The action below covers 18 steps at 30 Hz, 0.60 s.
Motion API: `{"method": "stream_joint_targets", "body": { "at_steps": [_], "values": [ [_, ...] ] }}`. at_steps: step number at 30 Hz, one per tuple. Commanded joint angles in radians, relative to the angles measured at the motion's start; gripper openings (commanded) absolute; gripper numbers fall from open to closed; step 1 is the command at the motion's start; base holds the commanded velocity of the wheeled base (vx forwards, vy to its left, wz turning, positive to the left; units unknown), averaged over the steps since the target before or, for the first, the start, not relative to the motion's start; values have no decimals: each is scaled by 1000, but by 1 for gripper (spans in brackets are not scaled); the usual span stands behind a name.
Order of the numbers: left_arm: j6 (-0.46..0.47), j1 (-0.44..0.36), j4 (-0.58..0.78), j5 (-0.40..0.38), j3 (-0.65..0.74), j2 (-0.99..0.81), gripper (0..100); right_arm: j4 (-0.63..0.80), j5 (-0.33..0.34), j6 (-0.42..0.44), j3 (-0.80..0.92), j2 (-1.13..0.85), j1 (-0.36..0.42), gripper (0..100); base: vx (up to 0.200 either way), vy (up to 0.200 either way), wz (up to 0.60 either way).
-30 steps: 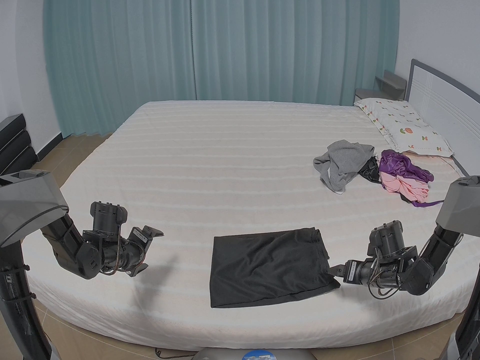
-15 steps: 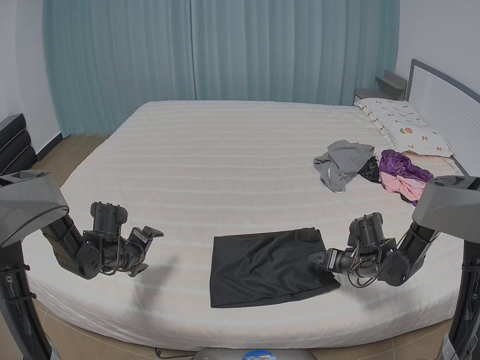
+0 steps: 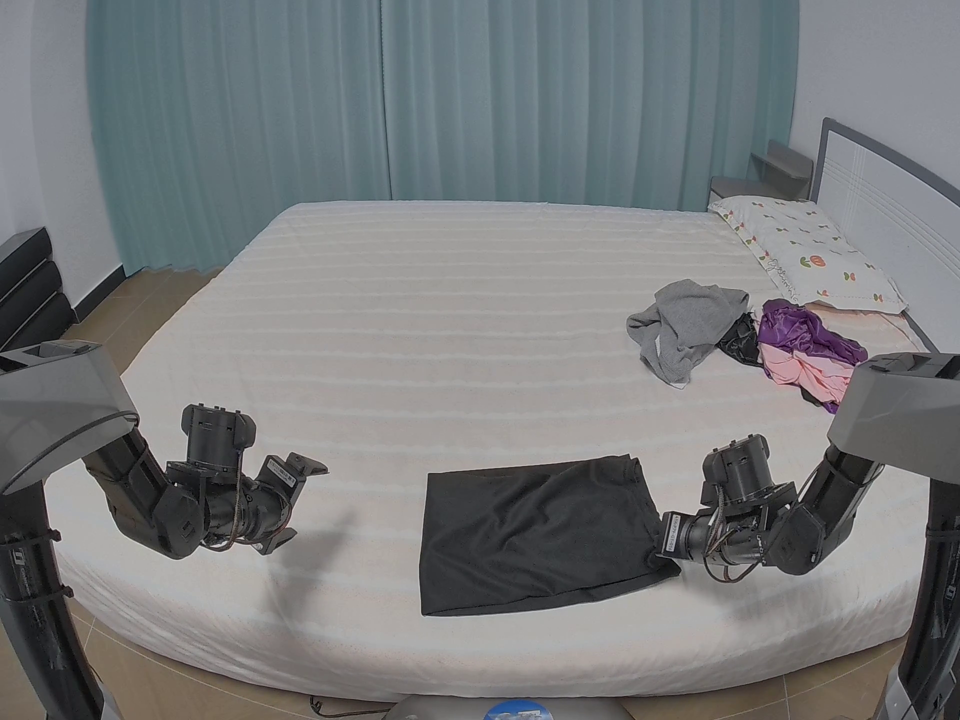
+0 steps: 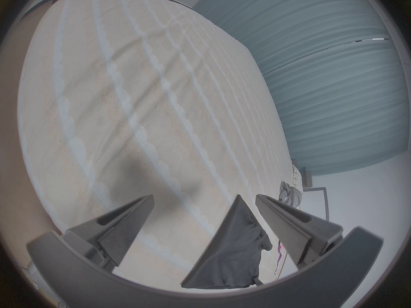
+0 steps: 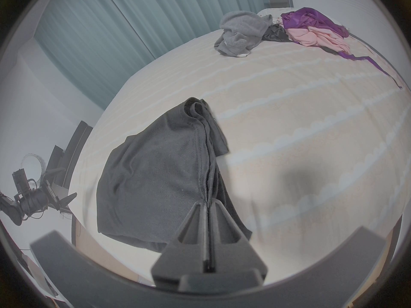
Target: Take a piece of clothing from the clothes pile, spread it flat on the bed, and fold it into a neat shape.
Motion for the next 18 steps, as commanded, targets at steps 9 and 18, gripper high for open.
{"method": "stream_joint_targets", "body": {
  "at_steps": [9, 18],
  "values": [
    [0, 0, 0, 0, 0, 1, 100, -5, 3, -6, 119, -115, -25, 0, 0, 0, 0],
    [-3, 0, 0, 1, 0, -1, 100, -8, 5, -14, 144, -94, -32, 0, 0, 0, 0]
  ]
}}
